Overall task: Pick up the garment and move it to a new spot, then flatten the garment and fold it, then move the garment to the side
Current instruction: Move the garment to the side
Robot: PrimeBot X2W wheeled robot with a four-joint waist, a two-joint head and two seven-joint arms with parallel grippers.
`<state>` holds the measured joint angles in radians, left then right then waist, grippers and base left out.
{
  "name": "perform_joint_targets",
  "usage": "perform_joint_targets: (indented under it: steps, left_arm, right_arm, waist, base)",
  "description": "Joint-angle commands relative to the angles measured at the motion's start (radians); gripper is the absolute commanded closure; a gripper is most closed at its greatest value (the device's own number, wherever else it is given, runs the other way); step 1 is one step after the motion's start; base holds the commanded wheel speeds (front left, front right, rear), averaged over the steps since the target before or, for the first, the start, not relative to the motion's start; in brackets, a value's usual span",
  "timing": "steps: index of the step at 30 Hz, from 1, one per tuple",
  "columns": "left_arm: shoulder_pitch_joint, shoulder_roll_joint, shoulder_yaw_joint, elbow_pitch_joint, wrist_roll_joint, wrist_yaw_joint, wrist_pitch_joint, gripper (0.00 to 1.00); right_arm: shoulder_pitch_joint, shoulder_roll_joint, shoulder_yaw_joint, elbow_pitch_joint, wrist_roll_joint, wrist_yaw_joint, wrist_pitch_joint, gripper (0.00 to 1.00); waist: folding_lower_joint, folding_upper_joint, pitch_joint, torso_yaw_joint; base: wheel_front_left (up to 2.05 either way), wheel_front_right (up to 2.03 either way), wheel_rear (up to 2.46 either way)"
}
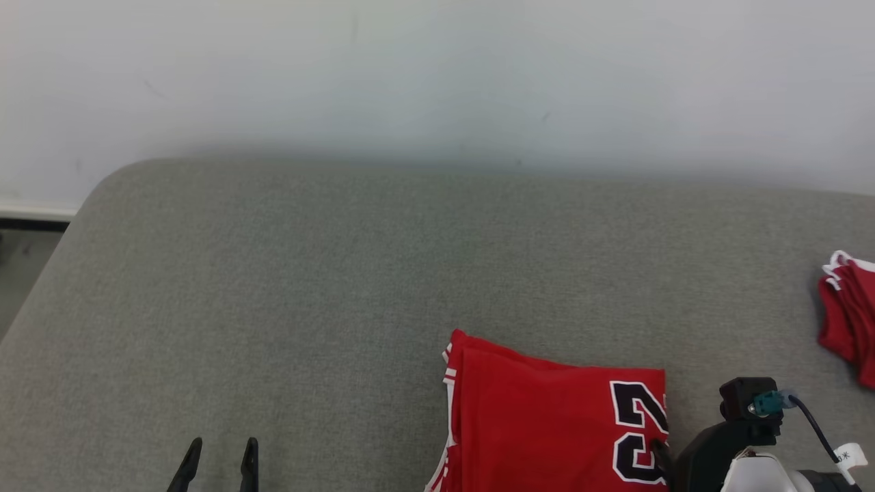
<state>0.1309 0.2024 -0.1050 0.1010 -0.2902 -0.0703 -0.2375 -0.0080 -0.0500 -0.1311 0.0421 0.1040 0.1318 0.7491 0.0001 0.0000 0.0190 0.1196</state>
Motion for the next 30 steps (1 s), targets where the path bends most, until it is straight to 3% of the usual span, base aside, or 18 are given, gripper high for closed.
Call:
perform_joint_targets:
  steps: [1,9,10,11,12,13,14,15,23,30]
  left_arm:
    - [-0.015,0.003,-0.004,-0.003,0.007,0.000,-0.003,0.00]
    - [-0.042,0.004,-0.020,0.004,0.008,-0.005,-0.007,0.00]
    - [-0.045,0.005,-0.020,0.005,0.007,-0.005,-0.007,0.00]
    - [-0.048,0.006,-0.021,0.006,0.007,-0.004,-0.007,0.00]
    - [-0.049,0.007,-0.022,0.006,0.007,-0.003,-0.008,0.00]
    - [-0.050,0.007,-0.023,0.004,0.006,-0.002,-0.008,0.00]
    - [-0.050,0.007,-0.023,0.004,0.006,-0.002,-0.008,0.00]
    - [-0.051,0.007,-0.023,0.002,0.005,-0.002,-0.008,0.00]
    - [-0.078,-0.005,-0.034,-0.040,0.007,0.002,-0.016,0.00]
    - [-0.138,-0.021,-0.066,-0.062,0.024,-0.008,-0.023,0.00]
  right_arm:
    - [-0.015,0.000,-0.008,0.008,-0.010,-0.002,0.002,0.00]
    - [-0.063,0.000,0.002,0.129,0.021,-0.002,0.006,0.00]
    - [-0.063,0.001,0.010,0.146,0.029,-0.002,0.009,0.09]
    - [-0.063,0.002,0.017,0.162,0.032,-0.002,0.013,0.29]
    - [-0.064,0.003,0.026,0.176,0.035,-0.002,0.017,0.62]
    - [-0.065,0.004,0.032,0.185,0.037,-0.002,0.015,0.79]
    - [-0.065,0.004,0.032,0.185,0.037,-0.002,0.015,0.79]
    - [-0.067,0.004,0.036,0.189,0.035,-0.002,0.008,1.00]
    - [-0.206,-0.004,0.052,0.153,-0.042,-0.002,-0.043,1.00]
    - [-0.432,-0.072,0.019,0.193,-0.100,-0.002,-0.018,1.00]
  waist:
    - [-0.0001,0.0000,0.041,0.038]
    - [-0.0001,0.0000,0.077,0.070]
    - [-0.0001,0.0000,0.078,0.071]
    - [-0.0001,0.0000,0.079,0.072]
    - [-0.0001,0.0000,0.080,0.073]
    - [-0.0001,0.0000,0.080,0.072]
    - [-0.0001,0.0000,0.080,0.072]
    - [-0.0001,0.0000,0.079,0.069]
    - [-0.0001,0.0000,0.106,-0.010]
    - [-0.0001,0.0000,0.209,-0.134]
  base:
    - [0.00,0.00,0.00]
    - [0.00,0.00,0.00]
    - [0.00,0.00,0.00]
    - [0.00,0.00,0.00]
    - [0.00,0.00,0.00]
    - [0.00,0.00,0.00]
    - [0.00,0.00,0.00]
    - [0.00,0.00,0.00]
    - [0.00,0.00,0.00]
    - [0.00,0.00,0.00]
